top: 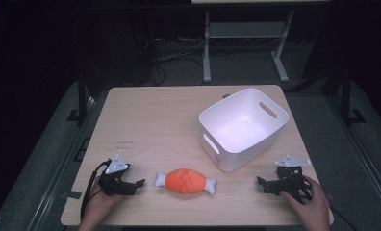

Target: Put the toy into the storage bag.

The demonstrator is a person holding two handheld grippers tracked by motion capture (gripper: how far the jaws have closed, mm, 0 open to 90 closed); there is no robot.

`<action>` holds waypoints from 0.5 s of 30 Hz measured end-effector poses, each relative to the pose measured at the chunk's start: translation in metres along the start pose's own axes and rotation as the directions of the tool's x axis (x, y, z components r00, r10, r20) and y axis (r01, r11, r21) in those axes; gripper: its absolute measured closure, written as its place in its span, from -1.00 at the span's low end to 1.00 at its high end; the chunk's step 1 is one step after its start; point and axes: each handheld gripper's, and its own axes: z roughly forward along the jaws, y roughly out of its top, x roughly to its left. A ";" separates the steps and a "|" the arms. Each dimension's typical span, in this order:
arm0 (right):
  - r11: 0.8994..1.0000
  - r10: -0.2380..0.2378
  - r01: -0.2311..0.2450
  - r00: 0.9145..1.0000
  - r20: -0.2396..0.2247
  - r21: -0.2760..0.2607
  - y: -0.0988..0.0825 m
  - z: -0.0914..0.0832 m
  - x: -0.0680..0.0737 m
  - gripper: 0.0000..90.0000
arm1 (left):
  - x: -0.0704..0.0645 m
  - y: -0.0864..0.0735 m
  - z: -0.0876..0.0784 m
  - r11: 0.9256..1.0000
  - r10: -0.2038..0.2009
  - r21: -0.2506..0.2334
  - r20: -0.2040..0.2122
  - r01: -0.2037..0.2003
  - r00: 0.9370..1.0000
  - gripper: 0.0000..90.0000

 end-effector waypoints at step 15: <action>1.000 0.001 -0.001 1.000 0.001 -0.001 0.000 0.000 0.000 -1.00 | -0.007 0.003 -0.016 1.000 0.014 0.008 0.060 -0.015 0.998 -0.09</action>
